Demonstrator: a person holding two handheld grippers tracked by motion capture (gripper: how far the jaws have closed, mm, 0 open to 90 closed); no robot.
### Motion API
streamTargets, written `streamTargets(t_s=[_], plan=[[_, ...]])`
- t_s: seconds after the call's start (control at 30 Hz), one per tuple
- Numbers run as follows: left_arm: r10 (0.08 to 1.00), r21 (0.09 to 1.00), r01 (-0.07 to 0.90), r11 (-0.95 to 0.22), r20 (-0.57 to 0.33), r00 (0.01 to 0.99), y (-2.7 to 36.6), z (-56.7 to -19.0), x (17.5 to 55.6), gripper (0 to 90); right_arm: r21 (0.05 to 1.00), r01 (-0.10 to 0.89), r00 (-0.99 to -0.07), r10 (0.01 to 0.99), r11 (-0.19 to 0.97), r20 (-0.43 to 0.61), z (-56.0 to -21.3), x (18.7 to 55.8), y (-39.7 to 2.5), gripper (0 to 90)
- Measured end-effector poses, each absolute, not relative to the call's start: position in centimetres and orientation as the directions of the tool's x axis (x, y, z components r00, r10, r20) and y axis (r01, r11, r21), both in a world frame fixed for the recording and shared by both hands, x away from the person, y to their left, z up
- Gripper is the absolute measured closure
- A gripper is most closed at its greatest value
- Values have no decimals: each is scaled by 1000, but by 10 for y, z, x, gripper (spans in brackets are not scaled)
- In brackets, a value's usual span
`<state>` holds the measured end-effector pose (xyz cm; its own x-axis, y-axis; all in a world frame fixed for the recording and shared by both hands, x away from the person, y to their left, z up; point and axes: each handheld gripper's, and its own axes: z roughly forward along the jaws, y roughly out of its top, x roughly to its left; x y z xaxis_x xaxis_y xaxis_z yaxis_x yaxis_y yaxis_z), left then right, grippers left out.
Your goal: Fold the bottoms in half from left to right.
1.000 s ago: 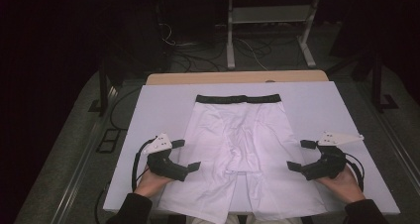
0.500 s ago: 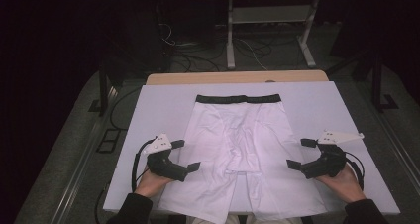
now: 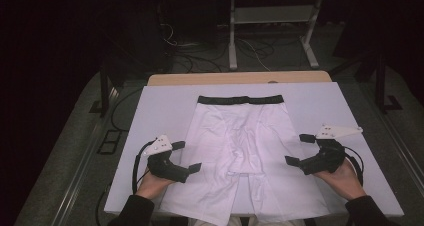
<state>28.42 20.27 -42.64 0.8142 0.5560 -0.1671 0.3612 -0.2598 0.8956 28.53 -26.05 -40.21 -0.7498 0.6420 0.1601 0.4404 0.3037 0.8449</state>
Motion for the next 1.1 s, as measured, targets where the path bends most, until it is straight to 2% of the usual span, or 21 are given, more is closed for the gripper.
streamTargets(t_s=[1.1], plan=[[558, 898, 363, -250, -173, 811, 203, -427, 284, 0, 855, 406, -790, 594, 323, 150, -375, 342, -213, 0]])
